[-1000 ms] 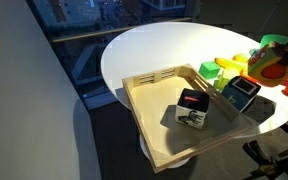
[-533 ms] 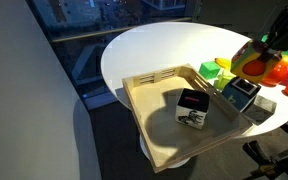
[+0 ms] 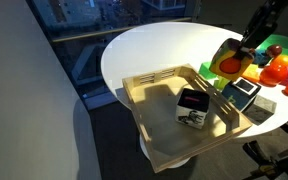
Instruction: Put the soft orange block on the tray
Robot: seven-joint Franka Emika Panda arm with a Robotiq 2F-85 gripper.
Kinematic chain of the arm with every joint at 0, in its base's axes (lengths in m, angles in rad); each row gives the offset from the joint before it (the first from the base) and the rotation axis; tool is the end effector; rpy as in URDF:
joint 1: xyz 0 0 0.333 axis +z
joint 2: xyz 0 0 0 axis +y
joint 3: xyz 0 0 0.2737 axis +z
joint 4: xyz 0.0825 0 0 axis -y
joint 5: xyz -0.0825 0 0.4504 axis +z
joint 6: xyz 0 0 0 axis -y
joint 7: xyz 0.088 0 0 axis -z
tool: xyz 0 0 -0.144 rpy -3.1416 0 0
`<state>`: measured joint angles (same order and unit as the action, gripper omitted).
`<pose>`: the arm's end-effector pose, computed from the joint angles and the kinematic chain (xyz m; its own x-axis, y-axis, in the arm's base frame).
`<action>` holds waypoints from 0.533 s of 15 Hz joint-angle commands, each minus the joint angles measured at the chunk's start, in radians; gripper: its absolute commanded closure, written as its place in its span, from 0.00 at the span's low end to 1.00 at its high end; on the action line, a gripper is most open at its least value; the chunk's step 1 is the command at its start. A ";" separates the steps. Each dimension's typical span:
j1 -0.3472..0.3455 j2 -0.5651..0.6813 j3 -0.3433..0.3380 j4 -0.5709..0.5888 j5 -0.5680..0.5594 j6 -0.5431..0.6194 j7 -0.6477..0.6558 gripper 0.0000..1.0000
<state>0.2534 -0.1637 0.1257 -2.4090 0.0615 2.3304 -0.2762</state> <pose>0.5015 0.2002 0.2630 0.8143 0.5738 0.0879 0.5763 -0.8172 -0.0037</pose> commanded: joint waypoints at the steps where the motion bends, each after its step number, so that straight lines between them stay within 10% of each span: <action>1: -0.009 0.075 0.028 0.082 0.017 -0.017 0.052 0.90; 4: -0.012 0.126 0.045 0.112 0.003 -0.002 0.094 0.91; 5: -0.013 0.139 0.051 0.119 -0.016 0.000 0.117 0.56; 8: -0.013 0.167 0.061 0.135 -0.027 0.000 0.161 0.34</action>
<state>0.2532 -0.0301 0.1664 -2.3146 0.0599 2.3362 -0.1739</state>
